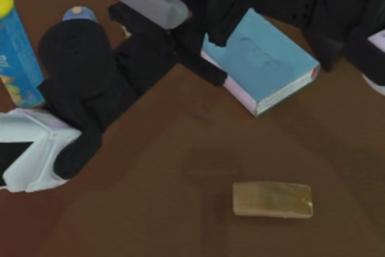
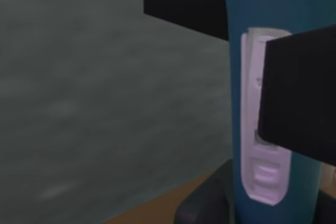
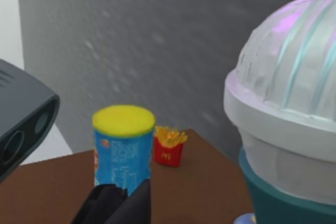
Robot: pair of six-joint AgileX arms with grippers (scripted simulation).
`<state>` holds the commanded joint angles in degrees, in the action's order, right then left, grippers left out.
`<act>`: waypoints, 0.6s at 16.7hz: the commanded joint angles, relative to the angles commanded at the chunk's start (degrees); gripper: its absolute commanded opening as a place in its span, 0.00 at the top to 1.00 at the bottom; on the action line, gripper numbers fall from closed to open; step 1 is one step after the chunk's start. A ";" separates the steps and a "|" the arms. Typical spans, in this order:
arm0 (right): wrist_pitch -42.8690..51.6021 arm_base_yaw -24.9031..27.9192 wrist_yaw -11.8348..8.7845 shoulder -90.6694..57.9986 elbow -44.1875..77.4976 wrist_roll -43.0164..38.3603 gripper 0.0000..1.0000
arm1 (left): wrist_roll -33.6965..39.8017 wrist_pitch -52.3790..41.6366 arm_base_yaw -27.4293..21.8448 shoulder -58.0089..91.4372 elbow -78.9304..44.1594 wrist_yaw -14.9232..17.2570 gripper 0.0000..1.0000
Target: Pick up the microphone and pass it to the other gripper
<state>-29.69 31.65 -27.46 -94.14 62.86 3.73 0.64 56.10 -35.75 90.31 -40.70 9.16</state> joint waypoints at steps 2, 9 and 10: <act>0.00 0.01 0.01 -0.01 0.01 0.00 0.00 | 0.00 0.00 0.00 0.00 0.00 0.00 1.00; 0.00 0.01 0.01 -0.01 0.01 0.00 0.45 | 0.00 0.00 0.00 0.00 0.00 0.00 1.00; 0.00 0.01 0.01 -0.01 0.01 0.00 0.53 | 0.00 0.00 0.00 0.00 0.00 0.00 1.00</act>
<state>-29.70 31.66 -27.46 -94.15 62.87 3.73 0.64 56.10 -35.75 90.31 -40.70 9.16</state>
